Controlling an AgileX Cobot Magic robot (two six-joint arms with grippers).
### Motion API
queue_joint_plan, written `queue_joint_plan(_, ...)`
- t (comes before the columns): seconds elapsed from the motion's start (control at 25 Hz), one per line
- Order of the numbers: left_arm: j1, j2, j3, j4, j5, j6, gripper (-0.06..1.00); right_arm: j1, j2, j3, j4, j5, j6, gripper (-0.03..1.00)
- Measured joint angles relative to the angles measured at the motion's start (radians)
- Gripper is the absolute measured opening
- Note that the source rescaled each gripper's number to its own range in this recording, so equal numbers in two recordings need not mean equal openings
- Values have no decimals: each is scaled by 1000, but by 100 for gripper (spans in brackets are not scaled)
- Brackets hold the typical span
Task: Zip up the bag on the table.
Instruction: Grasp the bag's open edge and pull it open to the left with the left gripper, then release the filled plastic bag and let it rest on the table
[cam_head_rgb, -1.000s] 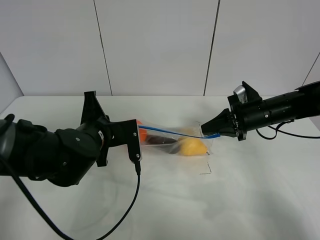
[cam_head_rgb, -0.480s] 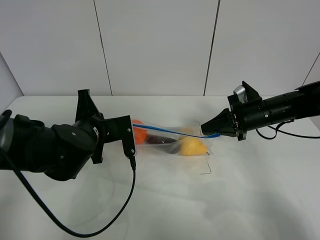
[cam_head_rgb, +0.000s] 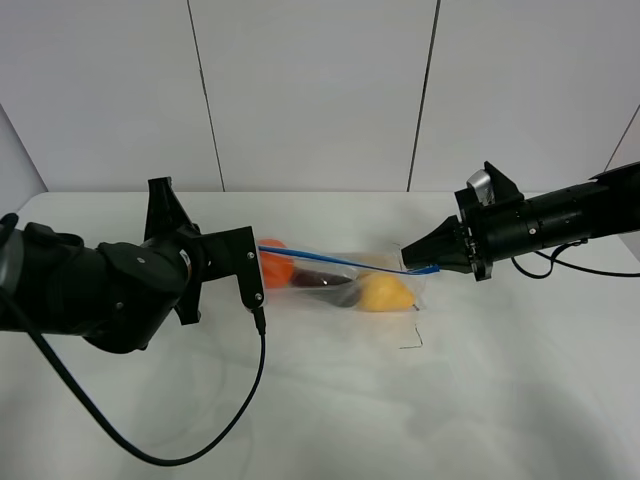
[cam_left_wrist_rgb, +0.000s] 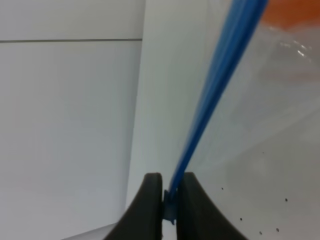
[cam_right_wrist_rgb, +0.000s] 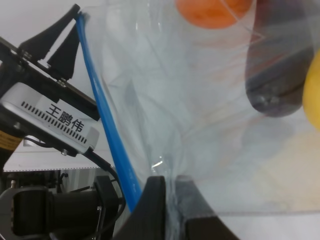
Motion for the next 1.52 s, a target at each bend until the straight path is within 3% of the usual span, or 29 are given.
queue_joint_plan(0.4,3,-1,0,4,-8,0,0,0,0,0,2,0,0,0)
queue_joint_plan(0.48,3,-1,0,1,-7,0,5,0,0,0,-1,0,0,0)
queue_joint_plan(0.6,16,-1,0,-22,6,-1,28,0,0,0,-18,-2,0,0)
queue_joint_plan(0.72,17,-1,1,-36,6,-3,62,0,0,0,-20,-2,0,0)
queue_joint_plan(0.8,17,-1,1,-39,11,-4,74,0,0,0,-20,-4,0,0)
queue_joint_plan(0.88,17,-1,1,-44,26,-4,80,0,0,0,-21,-4,0,0)
queue_joint_plan(1.16,17,-5,1,-152,70,-3,83,0,0,0,-21,-5,0,0)
queue_joint_plan(1.52,33,-136,-3,-176,48,-1,83,0,0,0,-21,-6,-2,0)
